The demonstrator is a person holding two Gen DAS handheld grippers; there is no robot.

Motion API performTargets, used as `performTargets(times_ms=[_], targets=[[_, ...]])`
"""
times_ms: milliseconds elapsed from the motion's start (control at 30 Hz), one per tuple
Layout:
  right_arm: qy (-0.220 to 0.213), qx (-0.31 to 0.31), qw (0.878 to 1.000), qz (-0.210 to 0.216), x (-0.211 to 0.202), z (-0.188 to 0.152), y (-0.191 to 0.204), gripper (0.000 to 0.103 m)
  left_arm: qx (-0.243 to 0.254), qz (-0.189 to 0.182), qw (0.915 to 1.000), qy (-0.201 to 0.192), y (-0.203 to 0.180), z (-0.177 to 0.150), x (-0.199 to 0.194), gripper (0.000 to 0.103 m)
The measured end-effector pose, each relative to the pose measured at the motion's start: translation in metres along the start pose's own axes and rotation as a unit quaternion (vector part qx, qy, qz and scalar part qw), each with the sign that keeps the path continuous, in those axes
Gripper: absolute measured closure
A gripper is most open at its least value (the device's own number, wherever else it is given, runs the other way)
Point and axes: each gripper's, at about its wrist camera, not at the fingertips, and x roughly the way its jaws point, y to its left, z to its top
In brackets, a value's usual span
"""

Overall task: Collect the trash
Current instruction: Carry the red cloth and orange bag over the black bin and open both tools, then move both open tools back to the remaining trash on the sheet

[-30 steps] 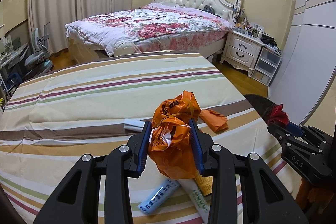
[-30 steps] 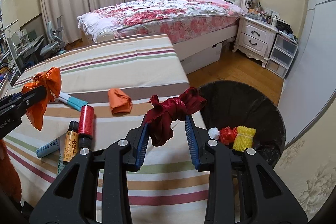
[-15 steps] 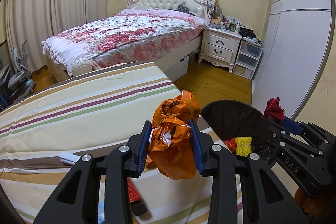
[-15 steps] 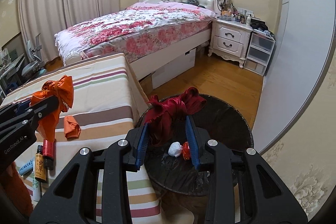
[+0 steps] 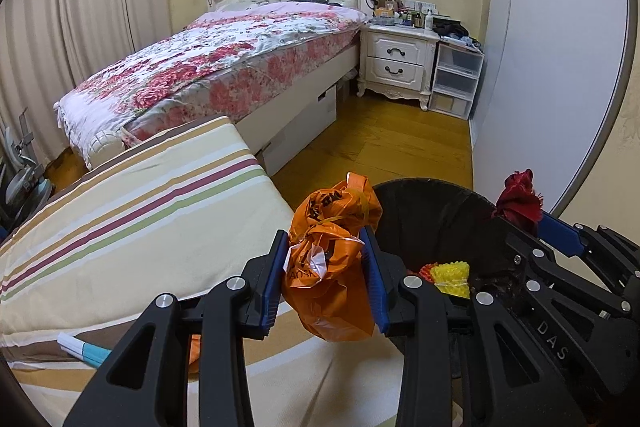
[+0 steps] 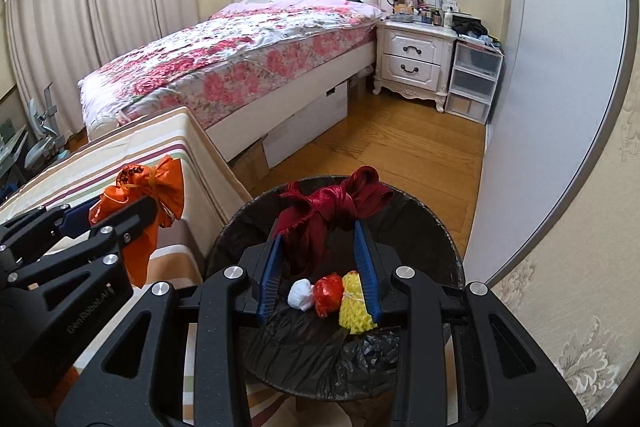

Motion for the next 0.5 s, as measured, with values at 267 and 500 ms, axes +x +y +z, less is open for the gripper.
performTargets(times_ms=[267, 500], targets=[[0.007, 0.016, 1.0, -0.005, 0.014, -0.001, -0.015, 0.062, 0.01, 0.017, 0.9997, 0.014, -0.009, 0.004, 0.022, 0.06], [-0.003, 0.026, 1.0, -0.015, 0.013, 0.0, -0.021, 0.051, 0.007, 0.028, 0.9995, 0.013, -0.01, 0.002, 0.024, 0.037]])
